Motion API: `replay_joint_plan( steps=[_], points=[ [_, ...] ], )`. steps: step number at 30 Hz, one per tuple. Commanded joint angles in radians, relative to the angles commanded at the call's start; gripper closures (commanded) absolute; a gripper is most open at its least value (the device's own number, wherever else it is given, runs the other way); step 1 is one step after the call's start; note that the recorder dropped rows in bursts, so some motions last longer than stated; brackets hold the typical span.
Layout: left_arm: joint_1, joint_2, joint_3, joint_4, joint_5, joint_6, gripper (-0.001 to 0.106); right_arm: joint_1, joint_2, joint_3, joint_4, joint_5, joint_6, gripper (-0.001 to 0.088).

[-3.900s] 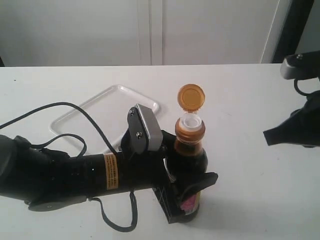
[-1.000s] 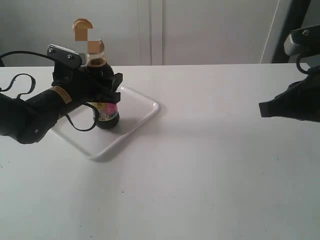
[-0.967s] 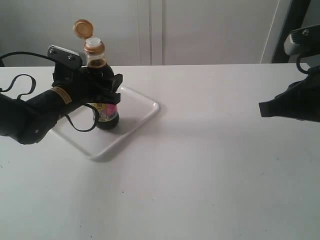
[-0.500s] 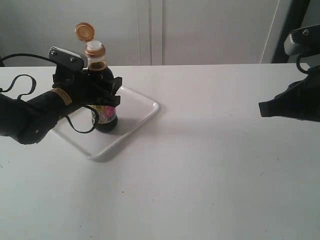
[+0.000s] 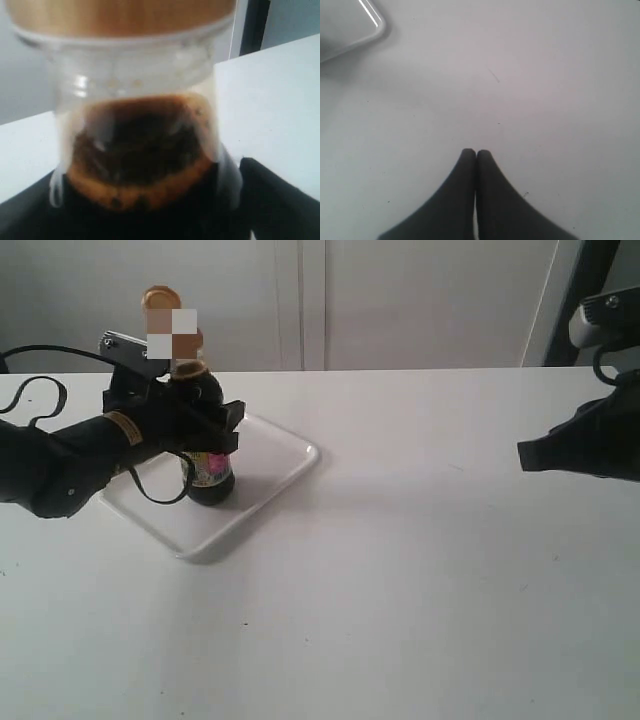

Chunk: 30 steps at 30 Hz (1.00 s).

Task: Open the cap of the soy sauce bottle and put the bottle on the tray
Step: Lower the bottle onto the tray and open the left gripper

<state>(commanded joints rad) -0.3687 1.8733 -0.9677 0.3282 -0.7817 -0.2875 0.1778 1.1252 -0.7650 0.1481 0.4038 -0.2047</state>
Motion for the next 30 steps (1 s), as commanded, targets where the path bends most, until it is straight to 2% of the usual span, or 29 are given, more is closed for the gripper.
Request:
replay_joint_plan(
  steps=[4, 11, 22, 30],
  points=[
    [0.000, -0.018, 0.000, 0.039, 0.063, -0.018, 0.016, 0.000, 0.000, 0.000, 0.000, -0.004, 0.000, 0.0868],
    [-0.002, -0.071, 0.000, 0.055, 0.260, -0.040, 0.016, 0.000, 0.000, 0.000, 0.000, -0.004, 0.000, 0.0868],
    [-0.002, -0.138, 0.004, 0.186, 0.553, -0.221, 0.016, 0.000, 0.000, 0.000, 0.000, -0.008, 0.000, 0.0868],
    [-0.002, -0.191, 0.072, 0.258, 0.573, -0.259, 0.016, 0.000, 0.000, 0.000, 0.000, -0.008, 0.000, 0.0868]
  ],
)
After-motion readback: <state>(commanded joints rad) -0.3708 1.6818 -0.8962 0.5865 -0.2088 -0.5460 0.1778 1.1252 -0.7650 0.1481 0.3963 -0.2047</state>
